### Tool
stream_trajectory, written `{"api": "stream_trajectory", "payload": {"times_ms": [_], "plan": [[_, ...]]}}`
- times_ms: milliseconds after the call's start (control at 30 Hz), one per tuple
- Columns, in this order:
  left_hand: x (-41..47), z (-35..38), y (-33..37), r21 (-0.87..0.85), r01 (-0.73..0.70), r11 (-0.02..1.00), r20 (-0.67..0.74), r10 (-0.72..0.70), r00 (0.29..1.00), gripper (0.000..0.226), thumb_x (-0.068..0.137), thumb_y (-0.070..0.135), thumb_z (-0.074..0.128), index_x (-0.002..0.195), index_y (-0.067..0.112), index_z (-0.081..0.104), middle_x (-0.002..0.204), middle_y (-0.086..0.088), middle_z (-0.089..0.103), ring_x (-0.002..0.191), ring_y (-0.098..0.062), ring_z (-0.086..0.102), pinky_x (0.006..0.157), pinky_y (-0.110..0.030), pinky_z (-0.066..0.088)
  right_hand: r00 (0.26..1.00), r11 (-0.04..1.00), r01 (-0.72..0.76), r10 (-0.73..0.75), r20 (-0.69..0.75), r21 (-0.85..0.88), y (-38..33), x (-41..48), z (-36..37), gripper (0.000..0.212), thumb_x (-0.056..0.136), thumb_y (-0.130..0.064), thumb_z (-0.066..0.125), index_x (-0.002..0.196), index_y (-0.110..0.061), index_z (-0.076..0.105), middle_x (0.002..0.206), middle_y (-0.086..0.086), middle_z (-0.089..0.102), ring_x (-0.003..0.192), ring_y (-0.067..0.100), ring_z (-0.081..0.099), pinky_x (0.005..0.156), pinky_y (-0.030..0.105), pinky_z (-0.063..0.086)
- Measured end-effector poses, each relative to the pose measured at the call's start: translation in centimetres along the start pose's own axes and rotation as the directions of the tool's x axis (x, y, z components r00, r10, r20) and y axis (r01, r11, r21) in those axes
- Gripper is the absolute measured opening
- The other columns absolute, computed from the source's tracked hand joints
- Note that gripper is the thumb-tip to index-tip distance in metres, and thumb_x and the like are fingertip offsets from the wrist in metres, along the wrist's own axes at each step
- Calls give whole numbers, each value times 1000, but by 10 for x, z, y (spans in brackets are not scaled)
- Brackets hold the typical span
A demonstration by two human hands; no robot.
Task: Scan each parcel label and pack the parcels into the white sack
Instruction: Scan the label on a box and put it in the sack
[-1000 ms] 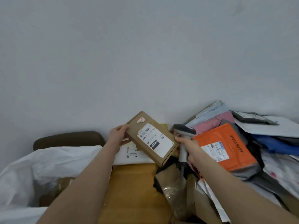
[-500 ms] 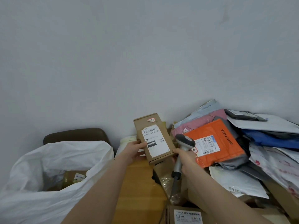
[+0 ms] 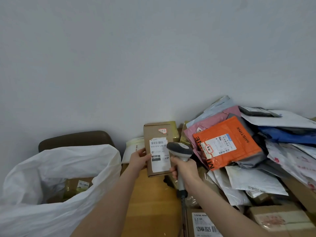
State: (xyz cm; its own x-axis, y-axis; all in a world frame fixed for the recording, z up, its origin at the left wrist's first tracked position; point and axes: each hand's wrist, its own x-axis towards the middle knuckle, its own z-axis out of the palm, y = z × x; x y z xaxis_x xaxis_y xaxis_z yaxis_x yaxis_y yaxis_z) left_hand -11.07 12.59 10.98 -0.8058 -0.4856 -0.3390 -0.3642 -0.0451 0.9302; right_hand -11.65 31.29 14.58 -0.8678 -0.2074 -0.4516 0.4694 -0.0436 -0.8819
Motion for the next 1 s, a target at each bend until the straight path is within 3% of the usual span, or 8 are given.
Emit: {"api": "stream_trajectory", "payload": {"times_ms": [167, 333, 467, 567, 767, 867, 1000], "plan": [[3, -6, -9, 29, -19, 999, -23, 20, 1000, 51, 90, 5, 61, 139, 9, 46, 109, -4, 62, 96, -22, 61, 70, -28, 53, 1000, 999, 21, -20, 6, -33, 6, -13, 11, 19, 87, -13, 67, 92, 5, 64, 58, 11, 62, 46, 17, 53, 49, 30, 46], [10, -6, -16, 47, -8, 999, -38, 10, 999, 49, 92, 7, 60, 139, 10, 46, 110, -4, 61, 99, -22, 61, 73, -29, 52, 999, 997, 29, -28, 16, -77, 5, -24, 19, 9, 85, -10, 66, 80, -2, 63, 52, 7, 61, 43, 13, 53, 47, 26, 48], [14, -9, -19, 69, 0, 998, -52, 3, 999, 49, 92, 9, 59, 139, 10, 45, 116, -8, 63, 95, -19, 61, 63, -23, 51, 1000, 997, 13, -11, 18, -76, 4, -26, 21, 10, 84, -7, 65, 76, -1, 62, 51, 6, 57, 40, 13, 50, 44, 25, 45], [17, -10, -21, 84, 4, 996, -69, 2, 998, 48, 92, 8, 60, 138, 10, 46, 105, -2, 63, 86, -14, 60, 58, -20, 49, 1000, 996, -6, 8, 19, -92, 3, -25, 21, 12, 83, -8, 65, 74, -1, 61, 51, 6, 56, 40, 12, 49, 44, 24, 44], [18, -10, -24, 114, 2, 993, -86, 8, 996, 48, 92, 10, 61, 138, 11, 46, 113, -6, 62, 95, -19, 59, 64, -24, 51, 1000, 993, -3, 6, 25, -114, 2, -25, 21, 13, 83, -8, 64, 72, -1, 60, 51, 6, 56, 39, 12, 49, 44, 23, 44], [17, -10, -25, 111, -1, 994, -92, 11, 996, 47, 91, 10, 61, 136, 11, 48, 105, -2, 61, 93, -18, 59, 64, -24, 51, 1000, 994, -3, 5, 23, -111, 2, -26, 20, 12, 83, -7, 65, 73, -2, 61, 51, 5, 55, 40, 11, 49, 43, 23, 45], [13, -9, -25, 115, 10, 993, -98, 1, 995, 49, 92, 11, 61, 138, 12, 46, 117, -6, 62, 96, -18, 58, 69, -25, 52, 1000, 993, 0, 3, 25, -119, 2, -25, 19, 11, 82, -7, 65, 72, -2, 61, 48, 3, 55, 39, 11, 49, 43, 23, 45]]}}
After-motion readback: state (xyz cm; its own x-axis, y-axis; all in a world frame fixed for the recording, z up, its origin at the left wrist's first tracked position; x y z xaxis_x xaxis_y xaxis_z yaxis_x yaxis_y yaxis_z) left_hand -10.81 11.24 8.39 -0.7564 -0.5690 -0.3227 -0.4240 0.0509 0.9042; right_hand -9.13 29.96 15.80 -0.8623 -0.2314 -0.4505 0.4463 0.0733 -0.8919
